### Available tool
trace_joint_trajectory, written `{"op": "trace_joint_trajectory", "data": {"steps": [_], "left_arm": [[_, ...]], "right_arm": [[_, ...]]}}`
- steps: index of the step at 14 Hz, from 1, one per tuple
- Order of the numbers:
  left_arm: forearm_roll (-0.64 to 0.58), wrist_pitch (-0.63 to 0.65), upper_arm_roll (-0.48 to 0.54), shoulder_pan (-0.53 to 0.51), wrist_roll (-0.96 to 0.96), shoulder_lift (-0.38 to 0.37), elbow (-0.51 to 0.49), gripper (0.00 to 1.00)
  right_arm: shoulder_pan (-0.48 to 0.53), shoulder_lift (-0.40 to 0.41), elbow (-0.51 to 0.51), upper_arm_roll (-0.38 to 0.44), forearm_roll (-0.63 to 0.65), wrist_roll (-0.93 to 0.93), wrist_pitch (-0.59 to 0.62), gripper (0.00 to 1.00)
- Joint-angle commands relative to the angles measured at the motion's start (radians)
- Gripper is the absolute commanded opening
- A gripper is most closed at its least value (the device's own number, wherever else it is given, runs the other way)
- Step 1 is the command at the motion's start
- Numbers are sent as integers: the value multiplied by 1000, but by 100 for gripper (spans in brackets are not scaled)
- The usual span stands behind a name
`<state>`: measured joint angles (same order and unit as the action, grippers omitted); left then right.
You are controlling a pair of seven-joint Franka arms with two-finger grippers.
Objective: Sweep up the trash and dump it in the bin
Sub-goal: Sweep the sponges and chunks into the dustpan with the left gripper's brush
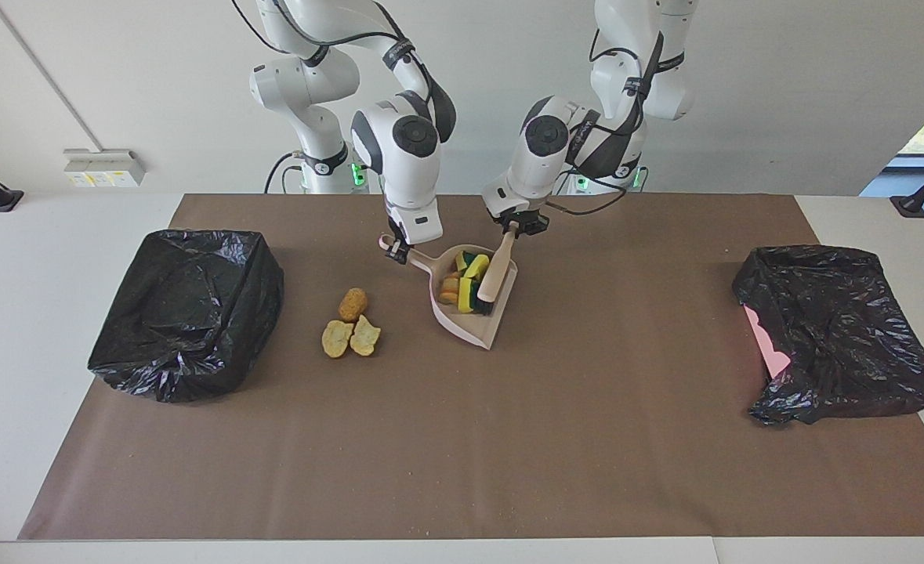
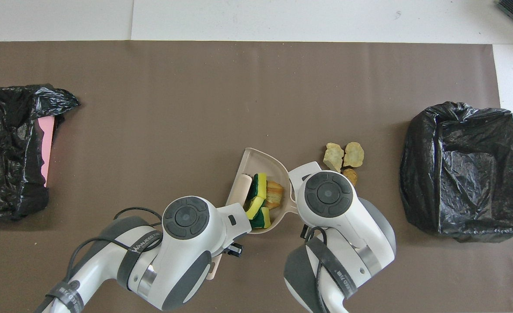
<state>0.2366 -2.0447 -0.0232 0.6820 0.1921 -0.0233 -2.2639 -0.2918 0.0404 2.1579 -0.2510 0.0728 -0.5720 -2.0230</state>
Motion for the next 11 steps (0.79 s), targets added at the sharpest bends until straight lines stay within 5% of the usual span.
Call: {"op": "trace_joint_trajectory", "data": {"steps": [1,7,11], "left_arm": [[16,168,3,-47,68,-72,36,0],[16,287,-58,13,502,-124,37,0],[16,308,-64,10,570,-147,9,0]], "right_arm": [[-1,1,7,-2,7,23,-16,0],[-1,1,7,-2,7,24,-16,0],[-1,1,7,-2,9,24,-17,0]]}}
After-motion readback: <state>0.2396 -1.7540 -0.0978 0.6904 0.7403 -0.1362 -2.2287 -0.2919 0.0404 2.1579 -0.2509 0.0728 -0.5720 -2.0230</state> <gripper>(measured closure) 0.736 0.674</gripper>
